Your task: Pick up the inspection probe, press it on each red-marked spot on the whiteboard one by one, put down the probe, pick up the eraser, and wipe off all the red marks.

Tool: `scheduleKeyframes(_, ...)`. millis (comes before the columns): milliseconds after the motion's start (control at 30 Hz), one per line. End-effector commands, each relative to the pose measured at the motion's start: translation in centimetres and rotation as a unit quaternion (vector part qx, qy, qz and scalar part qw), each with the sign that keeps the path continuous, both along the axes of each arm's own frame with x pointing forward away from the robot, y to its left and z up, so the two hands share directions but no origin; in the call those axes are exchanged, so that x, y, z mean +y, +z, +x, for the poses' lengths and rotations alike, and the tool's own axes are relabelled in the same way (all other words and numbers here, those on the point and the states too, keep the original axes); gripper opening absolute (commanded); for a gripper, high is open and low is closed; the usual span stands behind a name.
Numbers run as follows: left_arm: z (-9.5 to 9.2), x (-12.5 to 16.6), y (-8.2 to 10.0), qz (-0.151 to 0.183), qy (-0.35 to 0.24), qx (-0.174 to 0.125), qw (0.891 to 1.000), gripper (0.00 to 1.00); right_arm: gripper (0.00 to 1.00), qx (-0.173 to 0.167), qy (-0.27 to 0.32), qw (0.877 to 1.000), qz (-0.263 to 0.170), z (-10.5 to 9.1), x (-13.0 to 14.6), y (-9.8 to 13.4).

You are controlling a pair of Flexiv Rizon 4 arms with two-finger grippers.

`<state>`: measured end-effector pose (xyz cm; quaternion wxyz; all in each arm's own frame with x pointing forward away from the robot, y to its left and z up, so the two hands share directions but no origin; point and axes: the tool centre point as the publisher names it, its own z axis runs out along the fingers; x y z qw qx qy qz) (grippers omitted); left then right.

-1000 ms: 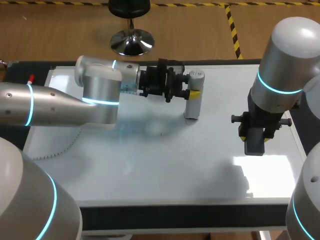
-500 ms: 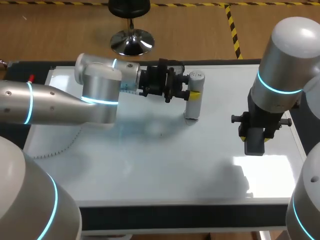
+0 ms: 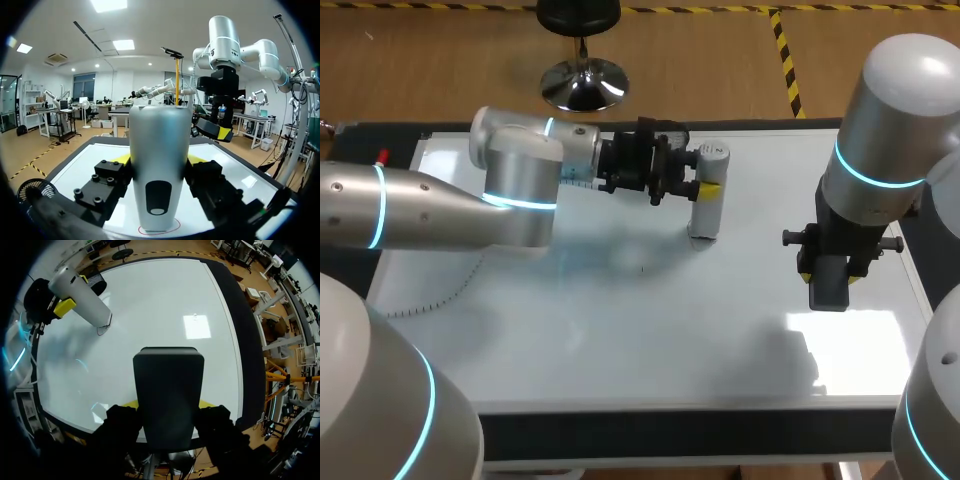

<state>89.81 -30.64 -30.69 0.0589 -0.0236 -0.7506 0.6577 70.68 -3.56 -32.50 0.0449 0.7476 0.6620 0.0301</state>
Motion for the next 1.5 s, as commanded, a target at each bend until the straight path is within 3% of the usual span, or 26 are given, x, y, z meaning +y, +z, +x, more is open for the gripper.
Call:
scheduleKeyframes(33, 0.0, -0.1, -0.9, -0.001, -0.001, 0.0, 1.0, 0.0, 0.0, -0.001, 0.001, 1.0, 0.002, -0.2, -0.2, 0.1)
scheduleKeyframes(1133, -0.4, -0.1, -0.5, -0.001, -0.015, -0.005, 1.0, 0.0, 0.0, -0.001, 0.001, 1.0, 0.002, -0.2, -0.2, 0.1)
scheduleKeyframes(1500, 0.3, -0.4, 2.0, -0.022, -0.015, -0.004, 1.0, 0.0, 0.0, -0.001, 0.001, 1.0, 0.002, -0.2, -0.2, 0.1)
